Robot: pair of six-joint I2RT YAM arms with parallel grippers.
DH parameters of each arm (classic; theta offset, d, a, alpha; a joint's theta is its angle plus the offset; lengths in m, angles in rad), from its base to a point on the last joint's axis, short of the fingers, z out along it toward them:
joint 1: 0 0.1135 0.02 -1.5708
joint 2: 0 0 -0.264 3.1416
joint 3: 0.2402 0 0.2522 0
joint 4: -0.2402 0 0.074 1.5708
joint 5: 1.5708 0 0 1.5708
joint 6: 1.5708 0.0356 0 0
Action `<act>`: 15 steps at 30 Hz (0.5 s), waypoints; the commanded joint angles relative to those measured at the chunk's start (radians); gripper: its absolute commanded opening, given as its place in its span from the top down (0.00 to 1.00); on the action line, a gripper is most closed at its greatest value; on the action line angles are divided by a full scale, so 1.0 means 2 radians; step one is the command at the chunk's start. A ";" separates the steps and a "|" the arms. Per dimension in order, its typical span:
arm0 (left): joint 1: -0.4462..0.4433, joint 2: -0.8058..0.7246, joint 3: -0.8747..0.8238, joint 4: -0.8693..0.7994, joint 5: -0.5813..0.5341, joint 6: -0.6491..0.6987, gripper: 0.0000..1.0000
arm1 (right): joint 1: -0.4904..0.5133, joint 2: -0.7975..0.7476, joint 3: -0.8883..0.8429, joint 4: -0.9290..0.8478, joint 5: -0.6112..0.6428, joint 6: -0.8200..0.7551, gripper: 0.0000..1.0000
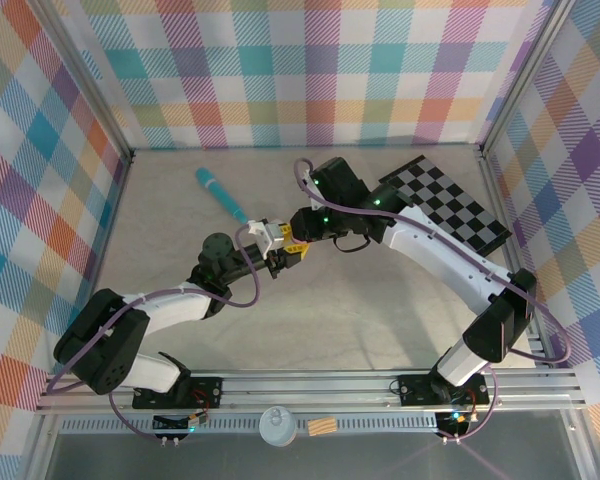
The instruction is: Insert the wireless bluetooth earbuds into the charging case
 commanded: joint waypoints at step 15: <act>0.000 -0.019 0.005 0.018 0.000 0.016 0.68 | 0.004 0.044 0.038 -0.055 -0.025 0.000 0.78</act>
